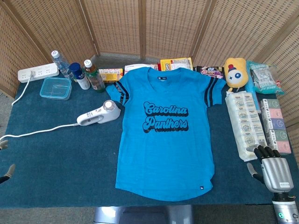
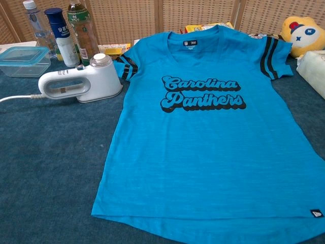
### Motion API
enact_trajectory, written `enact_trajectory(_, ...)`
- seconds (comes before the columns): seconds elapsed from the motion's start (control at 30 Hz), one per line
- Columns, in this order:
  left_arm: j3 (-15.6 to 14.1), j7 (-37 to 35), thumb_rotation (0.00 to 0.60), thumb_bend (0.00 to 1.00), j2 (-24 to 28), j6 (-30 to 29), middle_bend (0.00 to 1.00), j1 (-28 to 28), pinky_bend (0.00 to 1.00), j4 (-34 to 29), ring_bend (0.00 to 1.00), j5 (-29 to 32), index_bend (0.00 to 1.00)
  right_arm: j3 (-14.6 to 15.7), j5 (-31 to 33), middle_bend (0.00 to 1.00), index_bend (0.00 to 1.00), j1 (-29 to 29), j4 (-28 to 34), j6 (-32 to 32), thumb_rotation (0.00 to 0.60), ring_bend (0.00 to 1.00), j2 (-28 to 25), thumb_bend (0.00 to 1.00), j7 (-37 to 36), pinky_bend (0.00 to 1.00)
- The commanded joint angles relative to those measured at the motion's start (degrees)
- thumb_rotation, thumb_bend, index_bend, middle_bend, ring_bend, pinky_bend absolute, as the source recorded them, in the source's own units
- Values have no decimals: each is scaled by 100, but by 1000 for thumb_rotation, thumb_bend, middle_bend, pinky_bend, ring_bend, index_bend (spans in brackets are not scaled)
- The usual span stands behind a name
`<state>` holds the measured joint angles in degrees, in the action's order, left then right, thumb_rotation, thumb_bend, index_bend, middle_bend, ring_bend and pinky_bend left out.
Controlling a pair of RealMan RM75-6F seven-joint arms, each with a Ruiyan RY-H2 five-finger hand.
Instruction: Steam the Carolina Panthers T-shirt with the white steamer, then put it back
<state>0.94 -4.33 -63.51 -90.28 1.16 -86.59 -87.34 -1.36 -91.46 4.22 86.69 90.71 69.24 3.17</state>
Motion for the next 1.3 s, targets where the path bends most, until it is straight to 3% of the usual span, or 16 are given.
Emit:
enact_trajectory(0.03,-1,32,456,337,-22,49,284,-22,254,12,214,11,126,-6,18,324,327,-1,-18,-26,600,314,10,371,-5,343)
enact_trajectory(0.33,53,74,454,337,38,63,284,-51,253,-58,214,64,126,-16,-38,336,335,15,-95,-50,600,343,19,365,-258,397)
enact_trajectory(0.47,70,81,456,337,116,57,284,-78,254,-111,214,32,126,15,-245,374,363,32,-305,59,600,400,69,310,-517,469)
enact_trajectory(0.87,135,216,459,337,341,179,284,-287,253,-460,215,-110,126,635,-1329,402,378,270,-1078,-201,600,423,412,239,-514,474)
enact_trajectory(1.07,98,241,456,337,399,196,284,-315,254,-552,215,-185,125,727,-1590,402,377,374,-1297,-230,600,410,619,155,-404,434)
enact_trajectory(1.3,58,210,460,338,489,96,283,-260,253,-621,215,-224,125,795,-1865,394,342,559,-1717,-295,600,352,1016,130,-354,335)
